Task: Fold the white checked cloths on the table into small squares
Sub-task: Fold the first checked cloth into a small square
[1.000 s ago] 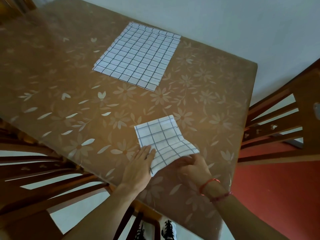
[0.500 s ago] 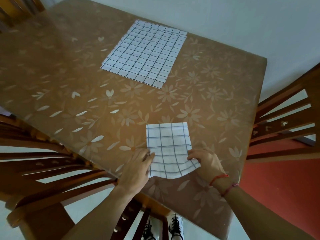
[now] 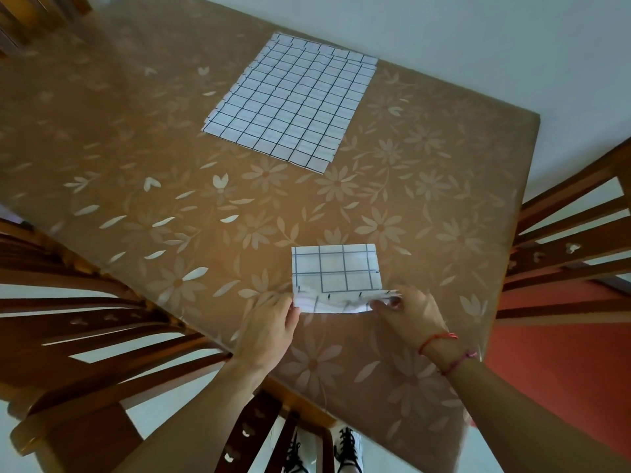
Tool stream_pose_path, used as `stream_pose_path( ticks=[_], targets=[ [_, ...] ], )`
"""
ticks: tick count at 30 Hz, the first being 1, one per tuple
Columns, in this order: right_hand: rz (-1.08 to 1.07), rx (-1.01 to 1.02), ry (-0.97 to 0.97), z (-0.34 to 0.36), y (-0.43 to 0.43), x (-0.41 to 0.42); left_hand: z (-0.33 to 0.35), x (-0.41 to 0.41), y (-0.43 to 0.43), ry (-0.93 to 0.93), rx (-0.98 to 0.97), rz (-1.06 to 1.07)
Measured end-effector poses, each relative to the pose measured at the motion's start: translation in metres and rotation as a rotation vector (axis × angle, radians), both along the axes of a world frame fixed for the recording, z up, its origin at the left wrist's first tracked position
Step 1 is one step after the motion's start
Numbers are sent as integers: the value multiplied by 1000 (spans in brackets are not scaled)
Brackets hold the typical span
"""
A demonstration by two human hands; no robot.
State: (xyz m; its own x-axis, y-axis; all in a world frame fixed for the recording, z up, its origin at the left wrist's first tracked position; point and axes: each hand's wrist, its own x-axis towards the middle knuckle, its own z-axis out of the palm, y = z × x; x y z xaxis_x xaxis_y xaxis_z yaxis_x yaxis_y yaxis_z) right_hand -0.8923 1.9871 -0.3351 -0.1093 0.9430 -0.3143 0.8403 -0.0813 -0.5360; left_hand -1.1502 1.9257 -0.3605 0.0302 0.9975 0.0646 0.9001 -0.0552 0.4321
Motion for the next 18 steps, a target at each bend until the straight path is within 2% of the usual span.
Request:
stream_pose_path(
  ticks=[6, 9, 13, 18],
  targets=[
    [-47, 41, 25, -6, 25, -9, 1, 2, 17, -97, -38, 102],
    [-59, 52, 16, -13, 34, -13, 3, 4, 21, -64, -3, 123],
    [-74, 47, -10, -18, 41, -18, -1, 3, 24, -66, -48, 120],
    [-94, 40, -3, -21, 41, -19, -9, -1, 26, 58, -10, 60]
  ],
)
